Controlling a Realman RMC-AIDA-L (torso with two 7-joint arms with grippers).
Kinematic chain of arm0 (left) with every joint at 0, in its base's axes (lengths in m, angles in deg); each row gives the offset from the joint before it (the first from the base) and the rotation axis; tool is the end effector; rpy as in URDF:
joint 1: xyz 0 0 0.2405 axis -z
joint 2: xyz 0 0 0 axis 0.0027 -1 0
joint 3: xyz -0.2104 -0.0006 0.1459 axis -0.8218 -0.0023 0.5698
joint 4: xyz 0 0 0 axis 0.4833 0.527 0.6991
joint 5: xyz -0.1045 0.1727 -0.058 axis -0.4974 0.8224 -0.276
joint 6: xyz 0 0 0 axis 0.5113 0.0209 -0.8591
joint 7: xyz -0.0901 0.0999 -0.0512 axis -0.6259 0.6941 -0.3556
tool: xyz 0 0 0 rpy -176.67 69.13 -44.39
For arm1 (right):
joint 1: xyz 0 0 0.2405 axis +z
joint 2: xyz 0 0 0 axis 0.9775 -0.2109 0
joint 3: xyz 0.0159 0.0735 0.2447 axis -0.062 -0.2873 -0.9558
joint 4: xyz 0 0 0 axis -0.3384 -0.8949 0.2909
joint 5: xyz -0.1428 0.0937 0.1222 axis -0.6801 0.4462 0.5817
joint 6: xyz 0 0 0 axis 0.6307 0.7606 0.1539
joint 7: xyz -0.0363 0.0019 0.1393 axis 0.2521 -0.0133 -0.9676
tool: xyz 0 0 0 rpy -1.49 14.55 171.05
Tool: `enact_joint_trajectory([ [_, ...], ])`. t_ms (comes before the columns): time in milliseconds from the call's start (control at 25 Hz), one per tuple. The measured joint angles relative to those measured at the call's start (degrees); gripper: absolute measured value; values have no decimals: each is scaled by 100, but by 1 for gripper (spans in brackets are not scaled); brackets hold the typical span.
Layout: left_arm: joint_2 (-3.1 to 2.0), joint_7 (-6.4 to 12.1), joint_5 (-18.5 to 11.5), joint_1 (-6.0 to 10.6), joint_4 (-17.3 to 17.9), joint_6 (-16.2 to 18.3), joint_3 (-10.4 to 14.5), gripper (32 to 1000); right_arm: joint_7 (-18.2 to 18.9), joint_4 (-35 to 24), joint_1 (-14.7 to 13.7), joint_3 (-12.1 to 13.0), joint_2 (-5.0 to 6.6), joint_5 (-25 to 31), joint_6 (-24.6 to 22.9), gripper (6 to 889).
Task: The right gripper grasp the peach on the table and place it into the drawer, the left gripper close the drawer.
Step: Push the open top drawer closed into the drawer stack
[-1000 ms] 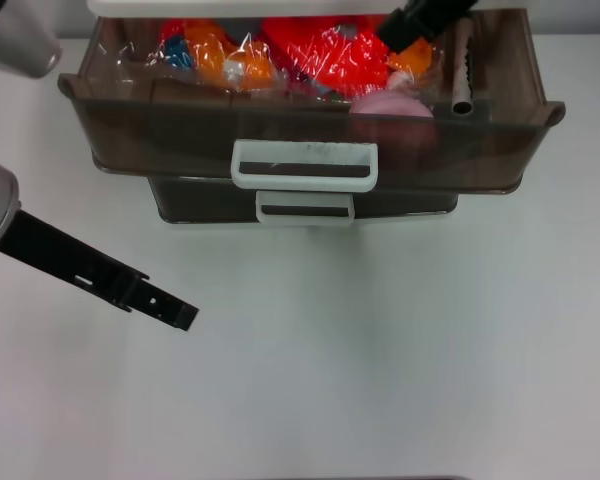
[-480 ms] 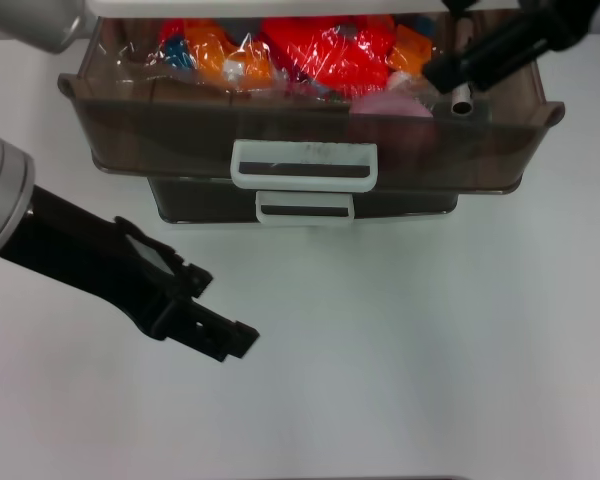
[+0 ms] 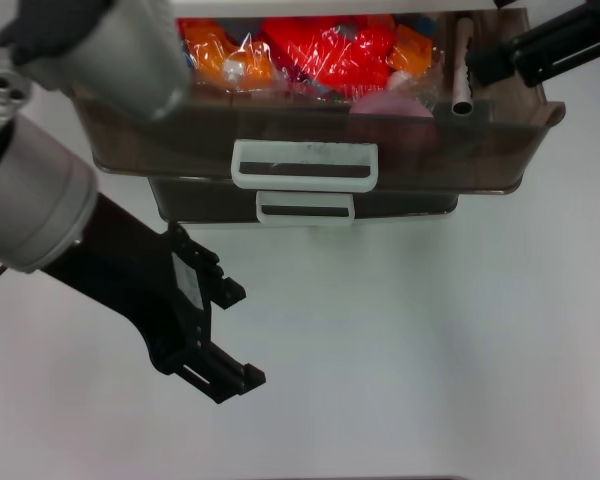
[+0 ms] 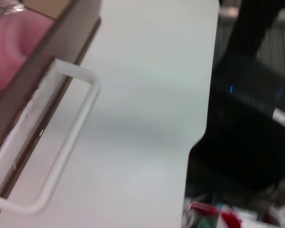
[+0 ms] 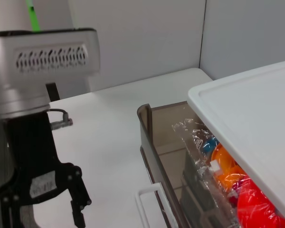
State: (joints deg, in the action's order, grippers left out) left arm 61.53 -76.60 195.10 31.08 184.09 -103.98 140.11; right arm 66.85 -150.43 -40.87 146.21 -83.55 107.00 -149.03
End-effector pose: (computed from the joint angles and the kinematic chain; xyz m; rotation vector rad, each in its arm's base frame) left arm -0.0912 0.2620 0.0413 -3.0630 -0.3869 0.3962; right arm 0.0699 0.3187 0.1475 -2.9029 0.3745 0.0681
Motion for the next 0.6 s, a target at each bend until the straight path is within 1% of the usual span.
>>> enact_joint_trajectory([
  [120,2,252,288,254,-105,-17,319,846,1,1,-46,-1,0,-6,1,793],
  [160,11,357,465,356,-147,-21,495,846,2,1,-55,-2,4,-9,1,793],
  [200,16,405,563,402,-165,-23,576,846,2,4,-60,-2,9,-15,1,793],
  [280,37,497,876,587,-206,-9,783,846,-10,23,-59,-4,23,-32,1,792],
  [320,42,520,944,661,-228,-3,837,846,-20,36,-55,-4,32,-42,1,792],
  [440,53,582,980,935,-397,15,903,847,-64,122,-52,-4,87,-55,1,792],
  [520,53,636,1009,1126,-561,25,919,847,-103,215,-37,-4,137,-58,1,792],
  [560,54,673,1025,1258,-679,32,924,847,-115,258,-22,-4,158,-57,1,792],
  [600,54,693,1032,1311,-744,36,924,847,-122,284,-13,-4,170,-57,0,792],
])
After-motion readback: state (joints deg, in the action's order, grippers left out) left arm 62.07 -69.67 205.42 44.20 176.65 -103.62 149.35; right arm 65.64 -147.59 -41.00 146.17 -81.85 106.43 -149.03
